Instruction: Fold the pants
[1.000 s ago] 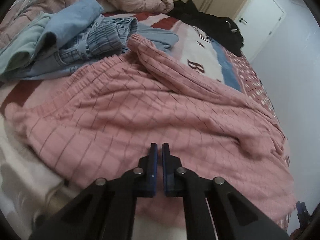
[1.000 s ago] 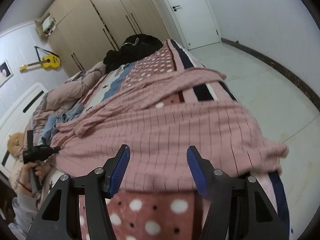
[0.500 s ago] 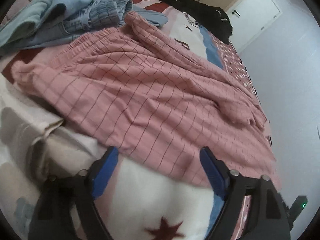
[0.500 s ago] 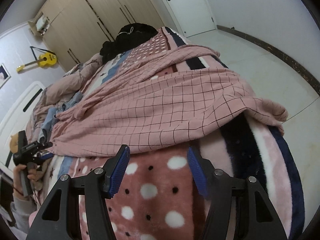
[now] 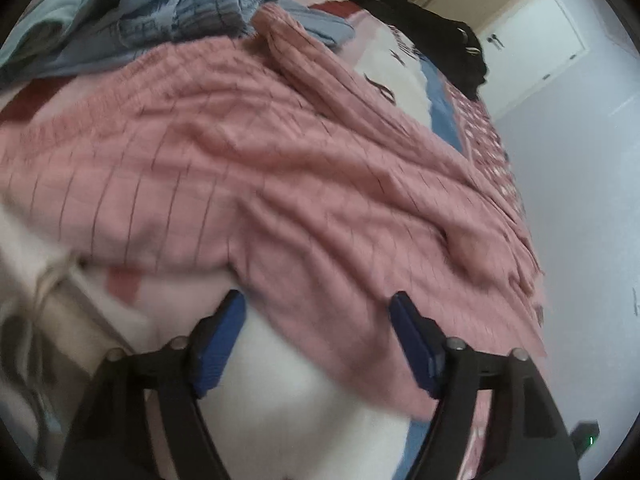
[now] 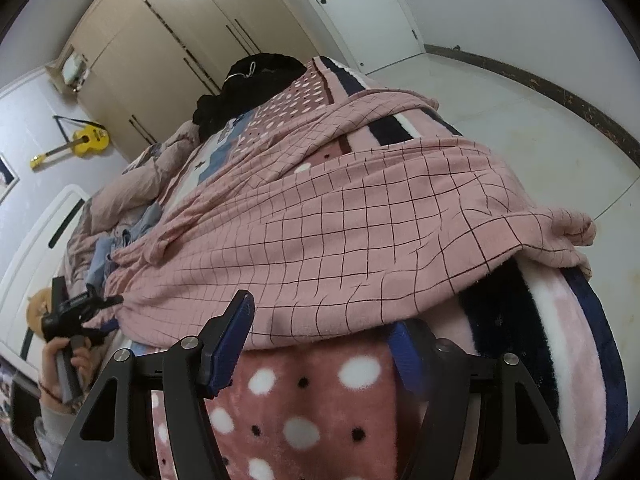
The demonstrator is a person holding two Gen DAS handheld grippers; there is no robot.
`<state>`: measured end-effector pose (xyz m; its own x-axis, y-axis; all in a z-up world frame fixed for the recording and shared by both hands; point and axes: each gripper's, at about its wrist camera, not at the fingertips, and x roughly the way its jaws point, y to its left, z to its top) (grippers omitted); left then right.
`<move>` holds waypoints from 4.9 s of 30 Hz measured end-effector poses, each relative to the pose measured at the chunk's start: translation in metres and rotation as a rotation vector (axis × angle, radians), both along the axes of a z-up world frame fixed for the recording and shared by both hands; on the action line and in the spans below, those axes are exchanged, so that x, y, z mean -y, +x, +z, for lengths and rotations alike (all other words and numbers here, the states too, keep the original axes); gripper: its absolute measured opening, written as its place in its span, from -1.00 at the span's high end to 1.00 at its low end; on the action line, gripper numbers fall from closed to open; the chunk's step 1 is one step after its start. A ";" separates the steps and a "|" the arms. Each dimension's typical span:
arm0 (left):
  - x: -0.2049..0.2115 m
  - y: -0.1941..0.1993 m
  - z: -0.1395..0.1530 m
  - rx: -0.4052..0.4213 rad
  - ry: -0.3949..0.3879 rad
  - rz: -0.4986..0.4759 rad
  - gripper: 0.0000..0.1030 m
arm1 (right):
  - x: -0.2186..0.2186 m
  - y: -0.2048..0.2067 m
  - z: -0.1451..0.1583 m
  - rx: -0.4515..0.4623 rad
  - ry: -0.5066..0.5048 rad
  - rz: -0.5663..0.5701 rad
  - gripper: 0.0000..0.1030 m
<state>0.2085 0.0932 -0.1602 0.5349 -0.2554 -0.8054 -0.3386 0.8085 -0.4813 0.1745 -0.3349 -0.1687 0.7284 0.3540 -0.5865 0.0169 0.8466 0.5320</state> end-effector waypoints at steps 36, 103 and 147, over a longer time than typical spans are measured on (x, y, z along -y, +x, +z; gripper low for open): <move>-0.033 0.004 0.102 0.241 0.125 0.093 0.78 | 0.043 0.059 0.079 0.130 0.057 -0.037 0.94; -0.063 0.139 -0.007 0.087 -0.021 0.165 -0.22 | -0.014 0.284 -0.002 -0.062 0.188 -0.124 0.05; -0.019 -0.064 0.131 0.309 0.234 -0.189 -0.63 | 0.025 0.025 0.027 -0.064 -0.178 -0.108 -0.20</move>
